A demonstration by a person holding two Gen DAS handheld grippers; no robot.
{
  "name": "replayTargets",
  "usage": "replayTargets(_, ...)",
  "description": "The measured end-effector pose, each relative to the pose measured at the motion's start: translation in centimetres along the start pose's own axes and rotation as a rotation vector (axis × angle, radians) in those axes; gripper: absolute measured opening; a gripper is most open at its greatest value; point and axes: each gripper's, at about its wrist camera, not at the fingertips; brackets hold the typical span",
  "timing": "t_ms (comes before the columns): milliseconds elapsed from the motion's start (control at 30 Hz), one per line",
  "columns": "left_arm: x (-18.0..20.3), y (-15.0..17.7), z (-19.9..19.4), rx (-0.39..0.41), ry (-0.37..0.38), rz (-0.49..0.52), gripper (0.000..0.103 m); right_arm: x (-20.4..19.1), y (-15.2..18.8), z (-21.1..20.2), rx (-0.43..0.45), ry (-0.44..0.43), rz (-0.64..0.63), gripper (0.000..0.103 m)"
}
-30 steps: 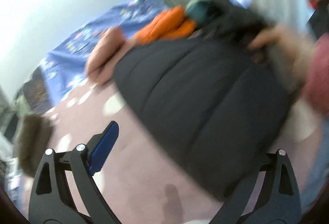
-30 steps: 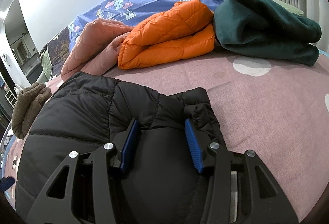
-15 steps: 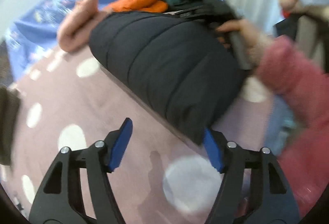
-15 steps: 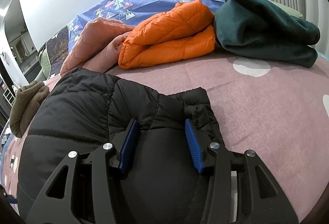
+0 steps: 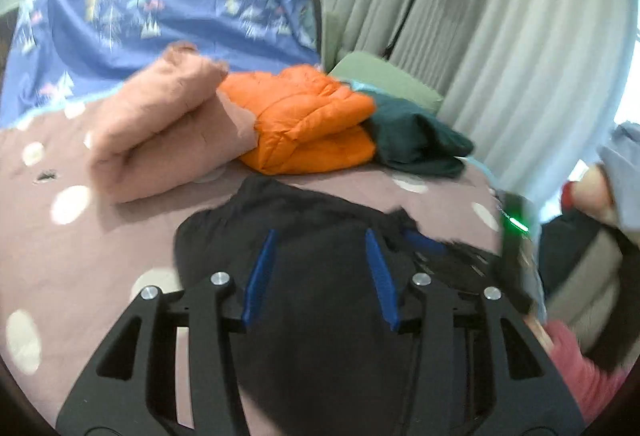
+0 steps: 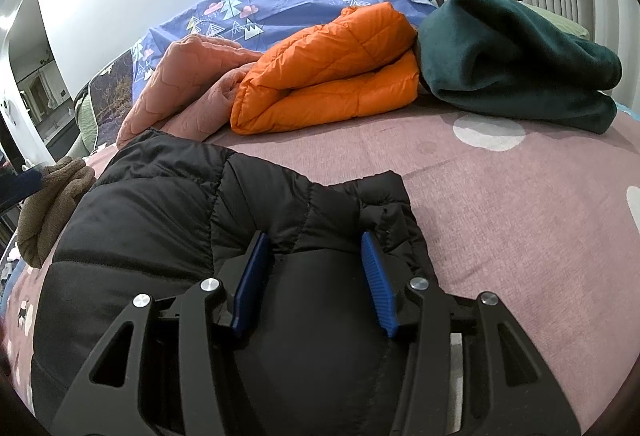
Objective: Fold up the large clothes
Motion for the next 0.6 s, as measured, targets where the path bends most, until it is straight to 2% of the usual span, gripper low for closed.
replayTargets(33, -0.4, -0.4, 1.7, -0.023, -0.024, -0.009, 0.047, 0.0, 0.1, 0.0, 0.001, -0.003, 0.004, 0.049)
replayTargets(100, -2.6, 0.2, 6.4, -0.095, -0.181, 0.028, 0.045, 0.2, 0.1, 0.1, 0.001, -0.01, 0.014, 0.049)
replayTargets(133, -3.7, 1.1, 7.9, -0.108, -0.216, 0.058, 0.046, 0.4, 0.0, 0.2, -0.001, -0.02, 0.023, 0.049)
replayTargets(200, -5.8, 2.3, 8.1, -0.095, -0.147, -0.009, 0.045, 0.3, 0.0, 0.4, -0.006, -0.023, 0.019, 0.049)
replayTargets(333, -5.3, 2.8, 7.7, -0.076, -0.171, 0.032, 0.045, 0.3, 0.1, 0.5, -0.004, -0.026, 0.015, 0.049)
replayTargets(467, -4.8, 2.0, 6.6, -0.07, -0.187, 0.022, 0.044, 0.4, 0.1, 0.4, -0.002, -0.02, 0.012, 0.049)
replayTargets(533, -3.8, 1.3, 5.5, -0.055, -0.182, 0.014, 0.053, 0.5, 0.1, 0.5, -0.001, -0.024, 0.018, 0.049)
replayTargets(600, -1.8, 0.6, 3.7, -0.007, -0.109, 0.042, 0.058, 0.6, 0.0, 0.6, -0.001, -0.026, 0.019, 0.049)
Point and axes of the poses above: each gripper's, at about its wrist camera, not at the fingertips, and z roughly the way its jaws point, x to its right, y to its underside, and after that the axes turned 8 degrees about -z, right-handed
